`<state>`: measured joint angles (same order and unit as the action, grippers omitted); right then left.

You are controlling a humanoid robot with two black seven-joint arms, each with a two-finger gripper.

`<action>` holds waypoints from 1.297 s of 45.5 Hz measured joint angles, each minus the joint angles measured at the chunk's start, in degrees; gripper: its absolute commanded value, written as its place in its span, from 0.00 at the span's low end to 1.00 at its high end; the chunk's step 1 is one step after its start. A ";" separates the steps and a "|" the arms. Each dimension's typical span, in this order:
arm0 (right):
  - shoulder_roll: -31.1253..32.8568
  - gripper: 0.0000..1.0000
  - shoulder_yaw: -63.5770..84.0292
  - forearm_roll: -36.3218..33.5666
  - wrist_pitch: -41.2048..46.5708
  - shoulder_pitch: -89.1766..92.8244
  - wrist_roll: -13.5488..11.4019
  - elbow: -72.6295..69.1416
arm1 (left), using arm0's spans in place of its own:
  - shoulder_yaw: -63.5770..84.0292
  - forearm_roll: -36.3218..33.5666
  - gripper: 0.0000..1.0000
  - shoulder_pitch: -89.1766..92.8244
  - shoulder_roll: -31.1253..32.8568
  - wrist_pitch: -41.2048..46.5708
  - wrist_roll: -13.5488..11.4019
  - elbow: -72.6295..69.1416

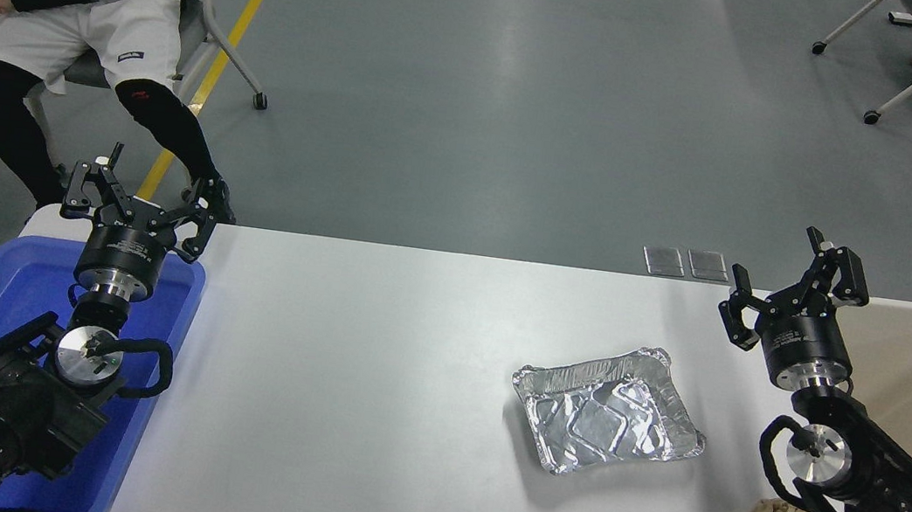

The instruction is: Pick up paper cup place in dustbin

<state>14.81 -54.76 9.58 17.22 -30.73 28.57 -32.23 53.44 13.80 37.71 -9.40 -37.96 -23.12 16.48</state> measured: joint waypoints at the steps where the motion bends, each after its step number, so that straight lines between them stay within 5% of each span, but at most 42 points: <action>1: -0.01 1.00 0.00 0.00 -0.02 -0.01 0.00 0.00 | 0.00 0.00 0.99 0.00 0.00 0.00 0.00 0.00; 59: 0.17 1.00 0.00 0.00 -0.35 -0.49 0.00 0.03 | 0.00 0.00 0.99 0.00 0.00 0.00 0.00 0.02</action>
<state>14.98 -54.75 9.58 16.87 -31.22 28.57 -32.20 53.44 13.80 37.70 -9.41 -37.97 -23.12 16.50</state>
